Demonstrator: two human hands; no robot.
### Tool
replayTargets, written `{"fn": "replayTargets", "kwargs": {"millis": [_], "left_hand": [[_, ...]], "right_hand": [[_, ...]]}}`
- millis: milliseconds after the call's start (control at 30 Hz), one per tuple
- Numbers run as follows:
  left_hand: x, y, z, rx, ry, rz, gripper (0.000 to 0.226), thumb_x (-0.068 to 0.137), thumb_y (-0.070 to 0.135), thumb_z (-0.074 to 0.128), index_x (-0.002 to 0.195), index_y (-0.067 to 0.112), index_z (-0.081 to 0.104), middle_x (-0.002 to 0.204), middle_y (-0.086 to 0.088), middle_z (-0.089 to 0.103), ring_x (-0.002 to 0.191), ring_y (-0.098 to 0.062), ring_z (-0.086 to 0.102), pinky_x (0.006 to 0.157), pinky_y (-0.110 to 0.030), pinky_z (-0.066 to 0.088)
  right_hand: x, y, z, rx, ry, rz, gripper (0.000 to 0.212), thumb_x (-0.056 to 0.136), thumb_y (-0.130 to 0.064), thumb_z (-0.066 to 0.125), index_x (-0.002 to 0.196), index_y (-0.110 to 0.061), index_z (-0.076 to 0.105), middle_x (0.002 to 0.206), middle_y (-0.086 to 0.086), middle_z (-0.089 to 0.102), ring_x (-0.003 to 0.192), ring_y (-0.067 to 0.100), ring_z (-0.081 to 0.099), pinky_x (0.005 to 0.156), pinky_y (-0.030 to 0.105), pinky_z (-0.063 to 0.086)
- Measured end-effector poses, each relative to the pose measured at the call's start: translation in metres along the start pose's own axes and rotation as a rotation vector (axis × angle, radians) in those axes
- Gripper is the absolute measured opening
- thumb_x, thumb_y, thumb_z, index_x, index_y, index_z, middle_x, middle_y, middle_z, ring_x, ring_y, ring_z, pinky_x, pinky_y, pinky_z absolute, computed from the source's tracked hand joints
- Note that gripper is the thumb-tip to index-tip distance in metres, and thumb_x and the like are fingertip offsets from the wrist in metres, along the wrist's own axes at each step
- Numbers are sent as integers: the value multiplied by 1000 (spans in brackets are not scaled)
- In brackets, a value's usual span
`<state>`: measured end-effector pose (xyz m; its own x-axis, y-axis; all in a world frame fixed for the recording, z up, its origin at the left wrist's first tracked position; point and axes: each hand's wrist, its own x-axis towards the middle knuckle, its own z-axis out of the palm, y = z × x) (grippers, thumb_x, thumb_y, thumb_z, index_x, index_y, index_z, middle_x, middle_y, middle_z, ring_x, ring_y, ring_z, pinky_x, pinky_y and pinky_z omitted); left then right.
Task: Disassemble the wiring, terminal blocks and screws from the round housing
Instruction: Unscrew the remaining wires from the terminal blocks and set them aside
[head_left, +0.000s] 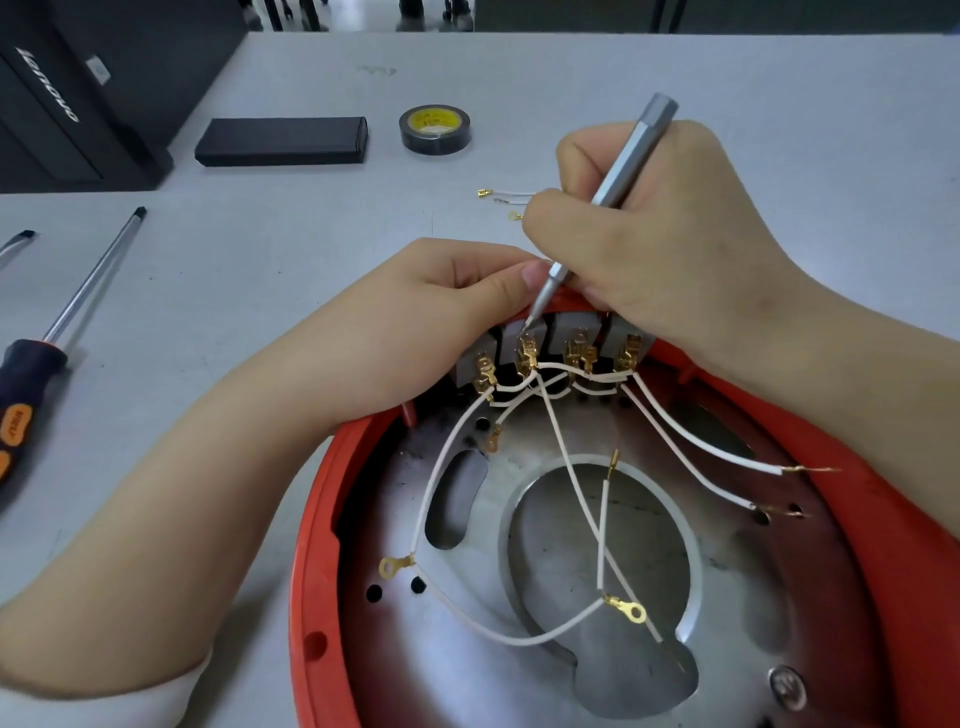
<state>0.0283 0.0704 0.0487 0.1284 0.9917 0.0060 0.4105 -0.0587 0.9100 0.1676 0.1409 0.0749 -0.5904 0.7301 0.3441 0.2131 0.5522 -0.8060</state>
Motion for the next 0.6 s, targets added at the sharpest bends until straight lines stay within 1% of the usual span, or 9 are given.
{"fn": "replayTargets", "kwargs": {"millis": [33,133,267,300,333,367,400,433,600], "left_hand": [[0,0,0,-10,1,4,29,87,42,45,100,34,70,97,20,73,97,5,65,90,-11,46],[0,-1,1,-29,-7,-1,30,86,43,45,100,34,70,97,19,73,98,4,66,91,-13,46],[0,0,1,-39,-9,-1,28,86,43,47,96,36,71,93,18,74,93,3,67,84,-9,47],[0,0,1,-32,-5,-6,29,86,44,47,95,36,73,93,14,75,95,-3,69,87,-15,49],[0,-1,1,-28,0,-15,30,85,47,47,96,36,74,95,6,76,98,-17,69,94,-27,50],[-1,0,1,-27,2,-24,32,85,49,48,98,37,74,98,-6,75,103,-33,65,98,-43,48],[-1,2,2,-27,-1,-30,32,86,49,48,100,37,74,101,-15,72,104,-43,61,98,-55,45],[-1,3,2,-20,-1,-30,31,88,48,48,102,37,73,103,-19,71,104,-47,59,97,-60,43],[-1,5,1,76,28,9,26,101,30,46,106,28,72,103,-26,66,102,-46,59,93,-58,44]], "right_hand": [[0,0,0,-2,-2,7,41,77,-3,57,50,-16,29,37,-7,28,36,8,30,39,10,23],[-1,0,1,2,-2,6,40,76,-3,57,50,-15,30,36,-8,27,35,8,30,39,10,23],[0,0,1,-2,3,13,41,75,-2,57,49,-14,28,36,-8,24,36,9,27,39,11,22],[1,0,1,-6,1,18,41,75,-2,57,48,-14,27,36,-8,24,37,9,26,39,11,21],[1,0,1,-7,-2,23,42,74,-2,57,48,-15,27,36,-8,23,37,9,26,39,12,21],[2,0,1,-2,-9,30,42,74,-2,57,47,-15,27,36,-9,23,36,9,26,38,12,21],[2,-1,1,7,-18,38,42,74,-2,57,47,-15,27,36,-9,23,36,9,26,38,12,21],[3,-1,1,17,-27,47,42,74,-2,57,47,-15,28,36,-9,23,36,8,27,38,12,22],[5,0,1,79,-87,94,42,74,0,55,45,-14,27,37,-9,24,32,5,31,37,10,24]]}}
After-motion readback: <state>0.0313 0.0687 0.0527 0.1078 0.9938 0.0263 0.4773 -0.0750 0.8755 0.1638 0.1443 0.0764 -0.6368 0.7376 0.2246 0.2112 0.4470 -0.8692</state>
